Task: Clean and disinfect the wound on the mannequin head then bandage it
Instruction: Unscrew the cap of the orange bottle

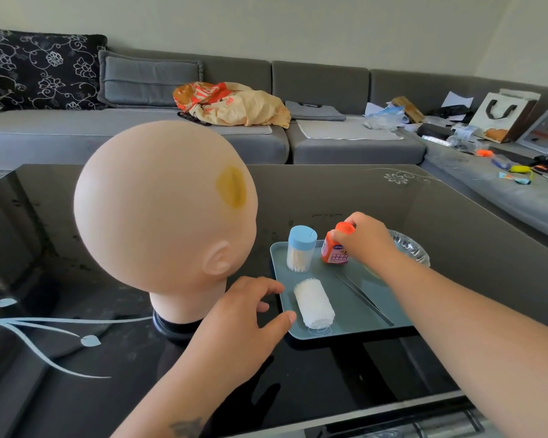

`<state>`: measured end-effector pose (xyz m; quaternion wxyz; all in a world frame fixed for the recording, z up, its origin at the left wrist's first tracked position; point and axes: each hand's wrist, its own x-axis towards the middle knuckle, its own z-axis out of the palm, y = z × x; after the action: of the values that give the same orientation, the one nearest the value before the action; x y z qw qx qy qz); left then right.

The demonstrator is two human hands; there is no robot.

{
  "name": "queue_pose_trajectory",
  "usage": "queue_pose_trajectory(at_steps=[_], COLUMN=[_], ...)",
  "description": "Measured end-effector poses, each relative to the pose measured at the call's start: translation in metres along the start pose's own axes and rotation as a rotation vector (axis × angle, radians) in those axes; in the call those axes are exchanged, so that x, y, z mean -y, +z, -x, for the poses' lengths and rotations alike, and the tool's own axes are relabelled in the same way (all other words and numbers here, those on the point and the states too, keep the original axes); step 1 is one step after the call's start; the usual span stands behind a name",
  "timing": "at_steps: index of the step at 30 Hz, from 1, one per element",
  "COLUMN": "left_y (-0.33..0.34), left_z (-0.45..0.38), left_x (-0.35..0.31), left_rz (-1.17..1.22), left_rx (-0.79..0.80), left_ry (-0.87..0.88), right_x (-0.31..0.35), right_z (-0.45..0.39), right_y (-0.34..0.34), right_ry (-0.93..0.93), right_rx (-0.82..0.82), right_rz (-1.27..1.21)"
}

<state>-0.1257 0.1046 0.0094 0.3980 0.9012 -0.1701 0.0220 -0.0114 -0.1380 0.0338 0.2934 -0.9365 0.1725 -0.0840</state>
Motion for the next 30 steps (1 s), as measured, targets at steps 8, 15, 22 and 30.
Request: queue_pose_trajectory(at_steps=[8,15,22,30], left_y=[0.009,0.021,0.024,0.022], left_z=[0.003,0.006,0.015,0.024], left_x=[-0.003,-0.009,-0.005,-0.003], left_rz=[0.014,0.065,0.204,0.220], left_rx=[-0.054,-0.200,-0.161,-0.135], left_ry=[0.040,0.080,0.004,-0.008], right_x=[0.013,0.030,0.022,0.011], right_z=[0.040,0.107,0.147,0.153], right_y=[-0.042,-0.038,-0.016,-0.009], right_ry=[-0.211,-0.322,-0.353,-0.536], right_rx=[-0.071,0.086,0.202,0.171], right_rz=[-0.038,-0.199,-0.359,-0.338])
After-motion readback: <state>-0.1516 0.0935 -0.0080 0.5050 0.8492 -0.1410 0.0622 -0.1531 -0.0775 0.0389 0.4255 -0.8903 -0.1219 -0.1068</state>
